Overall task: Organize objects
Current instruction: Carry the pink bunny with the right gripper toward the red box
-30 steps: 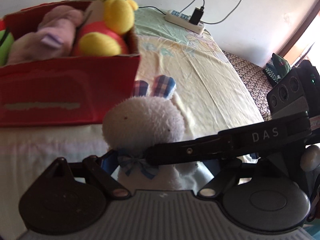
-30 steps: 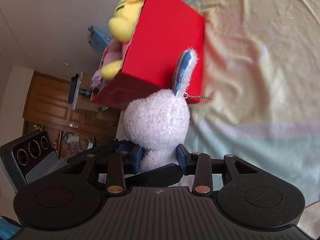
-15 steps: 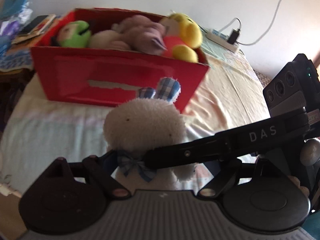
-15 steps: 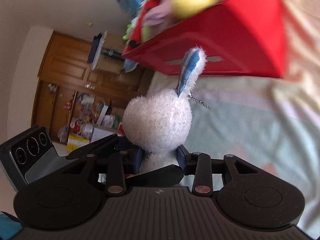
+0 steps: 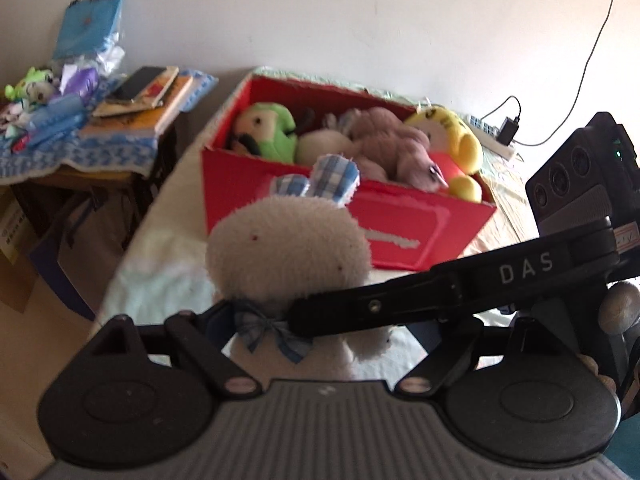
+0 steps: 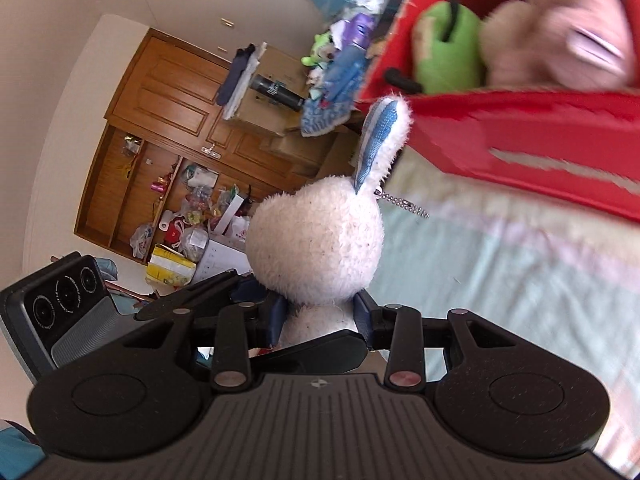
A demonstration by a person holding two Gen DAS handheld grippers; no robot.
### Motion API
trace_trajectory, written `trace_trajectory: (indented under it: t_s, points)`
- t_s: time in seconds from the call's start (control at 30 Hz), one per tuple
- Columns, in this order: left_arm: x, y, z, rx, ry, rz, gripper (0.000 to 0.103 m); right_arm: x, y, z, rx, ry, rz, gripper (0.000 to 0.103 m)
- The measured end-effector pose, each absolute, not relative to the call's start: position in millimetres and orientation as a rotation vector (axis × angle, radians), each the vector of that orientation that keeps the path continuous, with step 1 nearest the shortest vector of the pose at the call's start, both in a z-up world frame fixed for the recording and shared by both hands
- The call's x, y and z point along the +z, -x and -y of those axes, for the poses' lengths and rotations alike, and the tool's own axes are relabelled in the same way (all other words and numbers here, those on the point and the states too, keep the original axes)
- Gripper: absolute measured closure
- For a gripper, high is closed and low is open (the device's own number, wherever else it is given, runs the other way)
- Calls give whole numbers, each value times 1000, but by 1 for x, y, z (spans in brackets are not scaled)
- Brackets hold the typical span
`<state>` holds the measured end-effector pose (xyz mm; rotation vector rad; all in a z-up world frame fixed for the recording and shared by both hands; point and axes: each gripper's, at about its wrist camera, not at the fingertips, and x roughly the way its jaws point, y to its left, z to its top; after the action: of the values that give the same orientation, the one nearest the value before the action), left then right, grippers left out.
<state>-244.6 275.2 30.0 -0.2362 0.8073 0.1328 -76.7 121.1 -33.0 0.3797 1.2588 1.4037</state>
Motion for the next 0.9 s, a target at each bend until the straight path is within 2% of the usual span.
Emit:
trace_trajectory:
  t_s: [0.4,0.9]
  points:
    - [63,234,-313,55,181,-686,18,-5,77,-138,1364,-419,-1088,64]
    - [79,187,-320,-102,140,-601,17,17,55,-134,1200,-470,-919,63]
